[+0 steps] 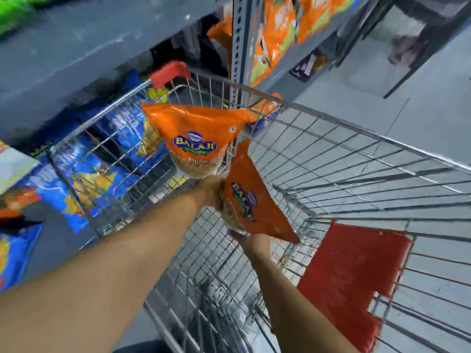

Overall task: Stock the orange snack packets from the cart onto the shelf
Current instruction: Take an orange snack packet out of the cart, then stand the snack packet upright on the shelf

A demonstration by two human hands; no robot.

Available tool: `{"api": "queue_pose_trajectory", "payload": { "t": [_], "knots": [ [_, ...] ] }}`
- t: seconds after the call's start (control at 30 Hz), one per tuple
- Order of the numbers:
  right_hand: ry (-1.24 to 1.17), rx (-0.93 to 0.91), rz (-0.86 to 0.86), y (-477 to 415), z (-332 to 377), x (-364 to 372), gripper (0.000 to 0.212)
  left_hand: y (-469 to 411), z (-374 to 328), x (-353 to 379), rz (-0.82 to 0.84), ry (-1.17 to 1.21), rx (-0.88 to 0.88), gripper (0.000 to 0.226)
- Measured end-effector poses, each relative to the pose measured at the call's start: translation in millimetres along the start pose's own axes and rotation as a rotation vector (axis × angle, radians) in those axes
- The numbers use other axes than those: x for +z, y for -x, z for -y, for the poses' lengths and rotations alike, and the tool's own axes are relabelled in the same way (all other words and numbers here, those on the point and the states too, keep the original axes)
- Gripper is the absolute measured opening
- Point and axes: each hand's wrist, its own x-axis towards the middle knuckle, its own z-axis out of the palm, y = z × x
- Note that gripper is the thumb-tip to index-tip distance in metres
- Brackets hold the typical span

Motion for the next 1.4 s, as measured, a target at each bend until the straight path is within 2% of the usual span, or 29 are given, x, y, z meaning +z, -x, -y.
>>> {"api": "queue_pose_trajectory", "payload": {
  "t": [0.07,0.1,0.13,0.2,0.23,0.3,0.37,0.4,0.5,0.53,0.63,0.7,0.8,0.87,0.93,1.03,1.07,1.17,1.3,1.4],
  "knots": [
    [-0.095,-0.03,-0.088,-3,8,-2,0.08,7,-1,-3,0.075,-0.09,0.026,0.032],
    [-0.115,-0.045,-0.126,1,9,-5,0.078,7,5,-6,0.103,-0.273,0.09,0.019],
    [-0.125,-0.069,-0.141,9,9,-11,0.073,14,6,-13,0.173,-0.363,0.064,0.025],
    [-0.165,-0.096,-0.1,30,14,-27,0.064,37,4,-25,0.194,-0.333,0.009,0.073],
    [-0.197,-0.125,-0.066,42,20,-36,0.06,53,-1,-33,0.203,-0.304,0.006,0.079],
    [-0.26,-0.19,0.008,65,37,-54,0.055,86,-17,-51,0.2,-0.262,0.004,0.073],
    [-0.296,-0.237,0.06,94,62,-70,0.053,121,-34,-77,0.194,-0.107,0.065,0.075],
    [-0.318,-0.258,0.075,109,78,-77,0.052,140,-44,-93,0.153,-0.066,0.113,0.08],
    [-0.43,-0.364,0.192,154,134,-90,0.044,200,-60,-142,-0.126,-0.03,0.249,0.096],
    [-0.459,-0.406,0.239,170,157,-91,0.042,225,-68,-161,-0.201,-0.035,0.242,0.09],
    [-0.498,-0.621,0.321,213,236,-90,0.036,299,-89,-225,-0.456,0.014,0.318,0.055],
    [-0.518,-0.802,0.339,246,297,-86,0.048,354,-107,-268,-0.673,0.028,0.365,0.047],
    [-0.564,-1.078,0.355,303,388,-77,0.054,428,-132,-330,-0.968,0.071,0.441,0.05],
    [-0.59,-1.251,0.397,341,447,-70,0.046,473,-144,-366,-1.135,0.103,0.493,0.059],
    [-0.601,-1.376,0.449,378,495,-60,0.044,512,-148,-399,-1.281,0.09,0.534,0.066],
    [-0.601,-1.489,0.615,421,557,-28,0.038,558,-137,-445,-1.487,0.037,0.511,0.075],
    [-0.583,-1.493,0.647,433,575,-12,0.039,569,-131,-457,-1.532,0.027,0.491,0.076],
    [-0.509,-1.528,0.736,449,621,44,0.038,582,-98,-493,-1.57,0.077,0.385,0.059],
    [-0.231,-1.609,0.769,439,655,113,0.031,576,-51,-521,-1.565,0.153,0.155,0.063],
    [-0.142,-1.596,0.748,429,668,135,0.017,569,-37,-532,-1.537,0.258,0.132,0.068]
  ]
}}
